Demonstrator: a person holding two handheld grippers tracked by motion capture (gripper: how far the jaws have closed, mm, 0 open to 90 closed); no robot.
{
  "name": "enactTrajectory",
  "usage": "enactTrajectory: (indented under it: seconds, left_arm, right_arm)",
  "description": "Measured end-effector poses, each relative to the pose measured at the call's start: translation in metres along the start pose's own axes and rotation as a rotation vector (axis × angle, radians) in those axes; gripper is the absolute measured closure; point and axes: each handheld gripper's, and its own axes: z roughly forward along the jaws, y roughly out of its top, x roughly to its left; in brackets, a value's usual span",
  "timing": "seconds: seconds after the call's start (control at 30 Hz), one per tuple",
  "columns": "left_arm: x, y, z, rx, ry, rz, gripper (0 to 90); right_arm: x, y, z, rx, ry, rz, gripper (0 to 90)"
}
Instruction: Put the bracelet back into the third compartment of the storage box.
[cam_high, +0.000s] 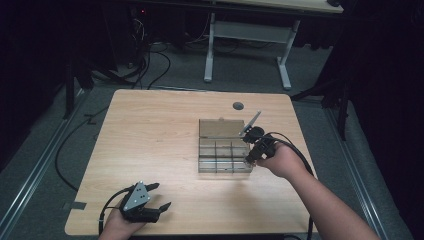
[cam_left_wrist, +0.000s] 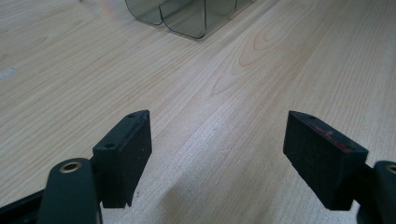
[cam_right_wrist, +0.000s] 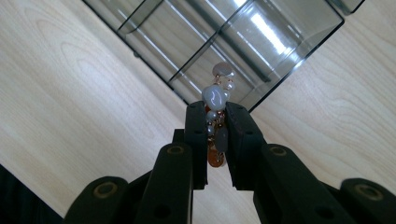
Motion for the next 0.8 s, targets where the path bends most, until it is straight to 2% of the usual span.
enactTrajectory:
  seconds: [0.03, 0.07, 0.1, 0.13, 0.17, 0.3, 0.4, 0.43, 0.47, 0.5, 0.53, 0.6, 0.8]
  left_arm:
    - [0.000, 0.000, 0.000, 0.000, 0.000, 0.000, 24.1]
    - [0.000, 0.000, 0.000, 0.000, 0.000, 0.001, 24.1]
    - [0.000, 0.000, 0.000, 0.002, -0.001, 0.003, 24.1]
    - [0.000, 0.000, 0.000, 0.002, -0.002, 0.003, 24.1]
    - [0.000, 0.000, 0.000, 0.001, -0.002, 0.003, 24.1]
    - [0.000, 0.000, 0.000, -0.005, -0.002, -0.001, 24.0]
    - [0.000, 0.000, 0.000, -0.002, -0.001, 0.002, 24.1]
    - [0.000, 0.000, 0.000, -0.002, -0.002, 0.002, 24.0]
    - [0.000, 0.000, 0.000, -0.002, -0.002, 0.002, 24.0]
    - [0.000, 0.000, 0.000, -0.002, -0.002, 0.001, 24.0]
    - [0.000, 0.000, 0.000, -0.002, -0.003, 0.000, 24.0]
    - [0.000, 0.000, 0.000, -0.003, -0.003, 0.000, 24.0]
    - [0.000, 0.000, -0.001, -0.005, -0.005, 0.001, 24.0]
  right_arm:
    - [0.000, 0.002, 0.000, 0.002, -0.001, 0.009, 80.3]
    - [-0.003, 0.004, 0.000, -0.004, 0.001, -0.009, 80.3]
    - [-0.002, 0.006, 0.001, -0.004, 0.003, 0.007, 80.3]
    - [-0.004, 0.008, 0.001, -0.008, 0.000, -0.007, 80.3]
    - [-0.004, 0.010, 0.001, -0.003, 0.004, 0.010, 80.3]
    - [-0.009, 0.020, 0.004, -0.012, -0.003, -0.007, 80.3]
    - [-0.010, 0.028, 0.005, -0.008, -0.004, 0.015, 80.4]
    - [-0.012, 0.031, 0.006, -0.013, -0.010, -0.006, 80.3]
    - [-0.012, 0.033, 0.007, -0.007, -0.008, 0.022, 80.3]
    - [-0.014, 0.035, 0.008, -0.009, -0.015, -0.001, 80.4]
    - [-0.015, 0.037, 0.010, -0.013, -0.017, -0.004, 80.4]
    - [-0.017, 0.040, 0.012, -0.006, -0.015, 0.015, 80.4]
    - [-0.030, 0.049, 0.021, -0.012, -0.011, 0.021, 80.3]
